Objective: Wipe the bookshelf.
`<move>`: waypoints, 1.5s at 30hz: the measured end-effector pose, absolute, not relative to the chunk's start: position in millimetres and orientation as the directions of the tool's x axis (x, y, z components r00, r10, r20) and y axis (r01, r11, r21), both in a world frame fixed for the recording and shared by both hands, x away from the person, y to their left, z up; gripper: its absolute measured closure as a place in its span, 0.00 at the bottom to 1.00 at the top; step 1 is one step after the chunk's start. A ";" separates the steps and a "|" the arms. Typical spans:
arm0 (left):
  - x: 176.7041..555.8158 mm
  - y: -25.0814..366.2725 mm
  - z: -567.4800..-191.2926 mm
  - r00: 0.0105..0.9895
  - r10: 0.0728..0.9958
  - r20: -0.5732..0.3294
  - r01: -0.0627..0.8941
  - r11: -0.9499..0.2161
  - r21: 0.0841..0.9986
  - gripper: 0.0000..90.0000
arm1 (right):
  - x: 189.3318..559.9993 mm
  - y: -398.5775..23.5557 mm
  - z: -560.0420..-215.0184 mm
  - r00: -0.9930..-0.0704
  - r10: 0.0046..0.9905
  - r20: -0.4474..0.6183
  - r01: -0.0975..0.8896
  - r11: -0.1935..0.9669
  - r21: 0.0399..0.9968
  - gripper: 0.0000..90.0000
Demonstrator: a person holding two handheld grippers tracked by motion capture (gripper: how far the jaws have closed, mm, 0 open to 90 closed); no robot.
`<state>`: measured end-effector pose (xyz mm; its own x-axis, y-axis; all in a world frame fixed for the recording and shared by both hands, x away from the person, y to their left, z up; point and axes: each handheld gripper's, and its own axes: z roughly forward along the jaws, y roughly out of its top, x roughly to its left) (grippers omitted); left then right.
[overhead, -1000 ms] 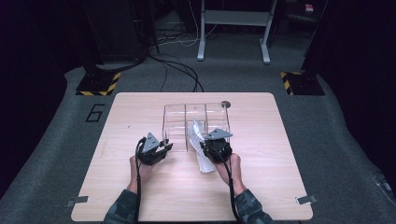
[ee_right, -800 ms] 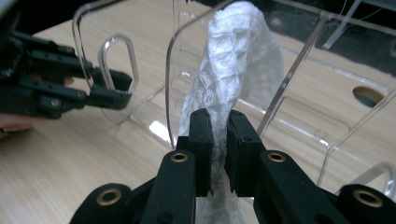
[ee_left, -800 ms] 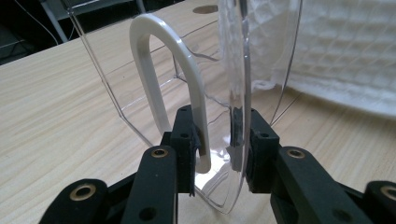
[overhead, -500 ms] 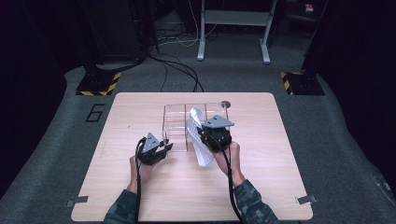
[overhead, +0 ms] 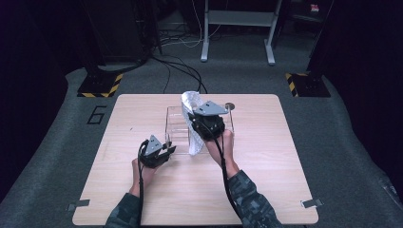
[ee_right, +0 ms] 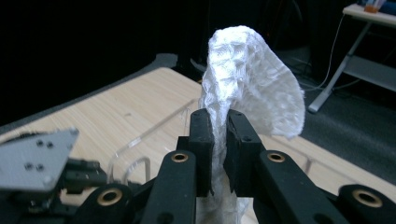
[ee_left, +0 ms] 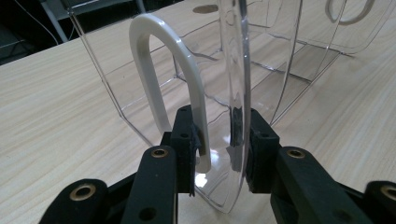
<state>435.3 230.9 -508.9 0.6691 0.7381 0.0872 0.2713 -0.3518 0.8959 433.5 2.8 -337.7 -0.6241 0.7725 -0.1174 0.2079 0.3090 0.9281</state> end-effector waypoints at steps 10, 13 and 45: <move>435.5 230.7 -509.2 0.669 0.739 0.083 0.274 -0.348 0.897 0.78 | 441.1 27.0 -327.5 -0.640 0.763 -0.097 0.188 0.278 0.942 0.91; 435.9 231.2 -509.0 0.670 0.737 0.090 0.271 -0.355 0.895 0.78 | 449.8 34.7 -336.6 -0.644 0.761 -0.080 0.224 0.288 0.931 0.91; 436.7 230.5 -510.2 0.662 0.744 0.087 0.271 -0.346 0.898 0.78 | 446.4 65.3 -427.7 -0.682 0.731 -0.017 0.433 0.422 0.796 0.91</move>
